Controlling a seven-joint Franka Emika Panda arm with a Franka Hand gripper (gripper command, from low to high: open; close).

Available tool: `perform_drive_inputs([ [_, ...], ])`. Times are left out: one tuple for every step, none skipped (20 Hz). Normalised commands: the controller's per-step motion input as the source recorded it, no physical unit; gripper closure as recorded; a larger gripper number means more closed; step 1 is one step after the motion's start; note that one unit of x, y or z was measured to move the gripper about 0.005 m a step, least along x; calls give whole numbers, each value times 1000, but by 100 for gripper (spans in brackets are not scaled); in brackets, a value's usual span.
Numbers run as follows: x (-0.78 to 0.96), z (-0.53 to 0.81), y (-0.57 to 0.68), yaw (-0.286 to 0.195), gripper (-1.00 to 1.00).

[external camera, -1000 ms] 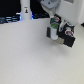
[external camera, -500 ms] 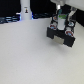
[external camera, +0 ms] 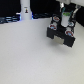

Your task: Open the kcup holder, insert the kcup into the holder, and close the kcup holder

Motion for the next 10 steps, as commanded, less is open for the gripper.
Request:
perform_drive_inputs([
  [-396, 8, 320, 131, 100],
  [-428, -44, 295, 122, 100],
  [-446, -95, 272, 118, 100],
  [-394, -100, 208, 116, 100],
  [-337, -157, 106, 106, 100],
  [-263, -171, 22, 89, 100],
  [-194, -146, -17, 51, 100],
  [-141, -168, -14, 31, 100],
  [-105, -184, -14, 25, 100],
  [-83, -193, 9, 24, 100],
])
